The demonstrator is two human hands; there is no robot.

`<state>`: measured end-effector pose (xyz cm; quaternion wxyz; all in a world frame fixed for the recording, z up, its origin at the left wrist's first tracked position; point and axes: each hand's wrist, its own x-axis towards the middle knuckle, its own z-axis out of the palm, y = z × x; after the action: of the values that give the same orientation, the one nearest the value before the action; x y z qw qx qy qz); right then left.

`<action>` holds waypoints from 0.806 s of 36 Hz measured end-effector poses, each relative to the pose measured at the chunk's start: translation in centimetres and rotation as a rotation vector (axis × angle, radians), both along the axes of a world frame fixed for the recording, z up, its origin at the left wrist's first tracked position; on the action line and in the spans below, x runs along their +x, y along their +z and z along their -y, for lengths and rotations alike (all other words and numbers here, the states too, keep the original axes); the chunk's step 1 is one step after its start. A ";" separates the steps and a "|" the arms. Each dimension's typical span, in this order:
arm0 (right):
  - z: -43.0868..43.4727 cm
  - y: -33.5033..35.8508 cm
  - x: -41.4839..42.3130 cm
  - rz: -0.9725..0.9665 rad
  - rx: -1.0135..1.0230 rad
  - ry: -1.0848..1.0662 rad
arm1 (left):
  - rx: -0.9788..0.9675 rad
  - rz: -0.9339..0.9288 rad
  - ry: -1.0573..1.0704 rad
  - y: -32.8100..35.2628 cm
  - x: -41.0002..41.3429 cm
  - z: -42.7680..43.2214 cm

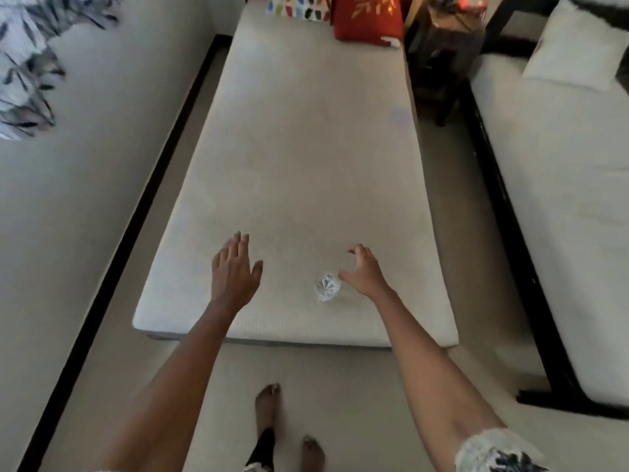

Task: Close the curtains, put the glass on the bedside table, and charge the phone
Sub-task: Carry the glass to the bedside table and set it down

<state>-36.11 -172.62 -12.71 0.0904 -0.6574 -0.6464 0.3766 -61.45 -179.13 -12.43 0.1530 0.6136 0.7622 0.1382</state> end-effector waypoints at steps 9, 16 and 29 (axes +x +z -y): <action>1.1 -13.2 1.1 -0.127 -0.234 -0.168 | -0.316 -0.020 -0.058 -12.1 1.1 -1.4; 1.0 -19.0 0.1 -0.220 -0.202 -0.221 | -0.461 0.007 -0.101 -17.4 0.7 -2.6; 0.3 -20.9 -1.8 -0.203 -0.041 -0.334 | -0.616 0.021 -0.176 -21.4 2.0 -3.2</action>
<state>-37.89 -172.91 -33.64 0.2032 -0.7158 -0.5081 0.4337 -59.42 -175.96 -33.84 0.3511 0.6006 0.7104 -0.1065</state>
